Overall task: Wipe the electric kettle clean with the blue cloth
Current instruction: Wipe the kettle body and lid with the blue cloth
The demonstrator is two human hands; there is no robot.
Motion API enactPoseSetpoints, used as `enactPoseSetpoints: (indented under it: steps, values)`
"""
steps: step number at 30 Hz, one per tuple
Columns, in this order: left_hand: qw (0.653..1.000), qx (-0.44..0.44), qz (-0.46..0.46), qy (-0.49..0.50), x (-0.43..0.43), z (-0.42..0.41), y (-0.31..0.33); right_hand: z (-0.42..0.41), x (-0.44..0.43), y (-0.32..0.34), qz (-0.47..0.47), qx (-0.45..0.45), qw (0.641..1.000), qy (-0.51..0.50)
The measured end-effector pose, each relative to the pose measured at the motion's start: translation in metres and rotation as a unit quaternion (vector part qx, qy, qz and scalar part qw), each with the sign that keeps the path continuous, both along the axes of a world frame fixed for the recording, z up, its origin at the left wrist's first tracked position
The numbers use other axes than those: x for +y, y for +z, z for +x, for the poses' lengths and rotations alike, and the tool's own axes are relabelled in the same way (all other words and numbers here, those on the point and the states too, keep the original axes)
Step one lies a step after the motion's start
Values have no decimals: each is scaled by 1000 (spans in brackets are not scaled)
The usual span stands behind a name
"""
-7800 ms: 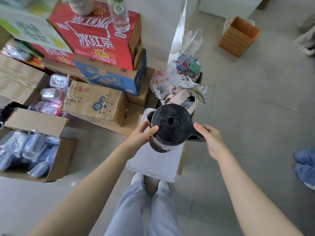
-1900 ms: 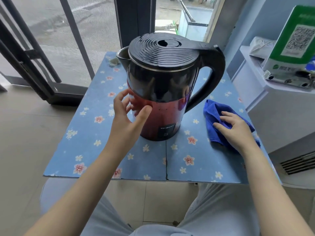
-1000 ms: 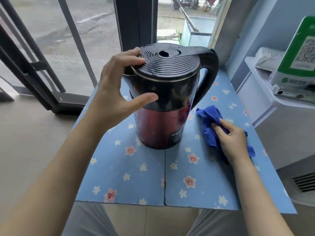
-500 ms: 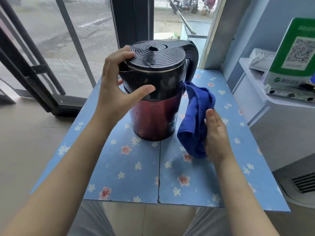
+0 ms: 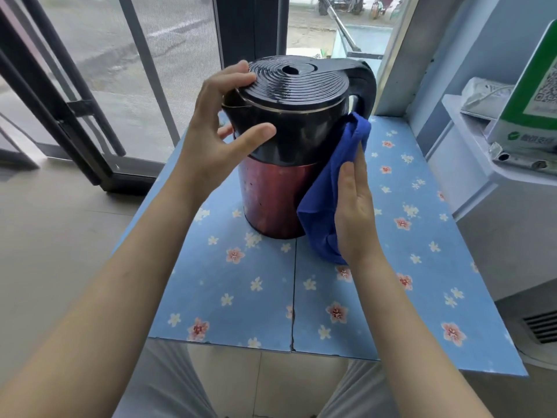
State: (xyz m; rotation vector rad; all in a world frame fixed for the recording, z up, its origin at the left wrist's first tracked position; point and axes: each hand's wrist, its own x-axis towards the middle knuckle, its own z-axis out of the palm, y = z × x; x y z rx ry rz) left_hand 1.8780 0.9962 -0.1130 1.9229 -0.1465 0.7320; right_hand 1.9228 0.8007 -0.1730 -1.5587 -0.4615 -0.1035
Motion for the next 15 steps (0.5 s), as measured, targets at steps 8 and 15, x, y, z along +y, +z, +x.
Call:
enactPoseSetpoints:
  steps: [8,15]
  values:
    - [1000,-15,-15,9,-5,0,-4,-10,20,3,-42,-133,989,-50]
    - [999,-25,-14,17,-6,1,-3,-30,10,-53,-42,129,989,-65]
